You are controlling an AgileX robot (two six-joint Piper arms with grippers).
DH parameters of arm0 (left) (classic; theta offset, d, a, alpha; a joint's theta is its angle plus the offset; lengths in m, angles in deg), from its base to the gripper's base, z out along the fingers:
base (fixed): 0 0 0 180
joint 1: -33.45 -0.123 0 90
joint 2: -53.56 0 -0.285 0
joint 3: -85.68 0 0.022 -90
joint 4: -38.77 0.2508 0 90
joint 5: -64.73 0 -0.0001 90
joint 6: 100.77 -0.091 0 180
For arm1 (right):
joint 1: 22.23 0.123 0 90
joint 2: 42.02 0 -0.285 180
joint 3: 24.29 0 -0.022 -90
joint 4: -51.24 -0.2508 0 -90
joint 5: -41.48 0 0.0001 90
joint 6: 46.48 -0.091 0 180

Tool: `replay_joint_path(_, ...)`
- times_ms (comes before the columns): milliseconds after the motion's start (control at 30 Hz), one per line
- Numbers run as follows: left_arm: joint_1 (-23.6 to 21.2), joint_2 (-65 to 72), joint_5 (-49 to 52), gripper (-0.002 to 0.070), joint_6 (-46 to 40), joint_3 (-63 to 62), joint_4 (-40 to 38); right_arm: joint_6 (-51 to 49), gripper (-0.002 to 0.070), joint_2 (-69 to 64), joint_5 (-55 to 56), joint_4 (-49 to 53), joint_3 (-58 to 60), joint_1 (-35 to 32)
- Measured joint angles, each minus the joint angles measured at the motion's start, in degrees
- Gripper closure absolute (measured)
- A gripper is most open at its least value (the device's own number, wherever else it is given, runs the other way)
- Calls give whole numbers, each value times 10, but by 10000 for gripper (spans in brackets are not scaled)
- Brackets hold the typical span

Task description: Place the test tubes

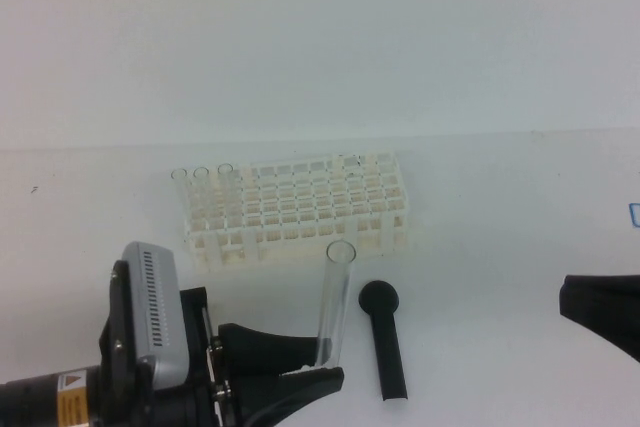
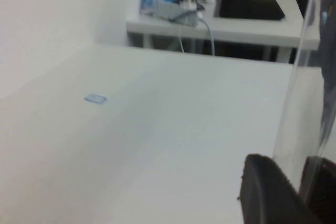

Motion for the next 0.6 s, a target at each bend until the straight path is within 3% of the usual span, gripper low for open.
replay_joint_path(233,0,17,-1,564,-6,0,-7,112,678,-12,3,-111,1,0)
replay_joint_path(600,0,17,-2,564,-6,0,-38,257,678,-142,-128,-222,1,0)
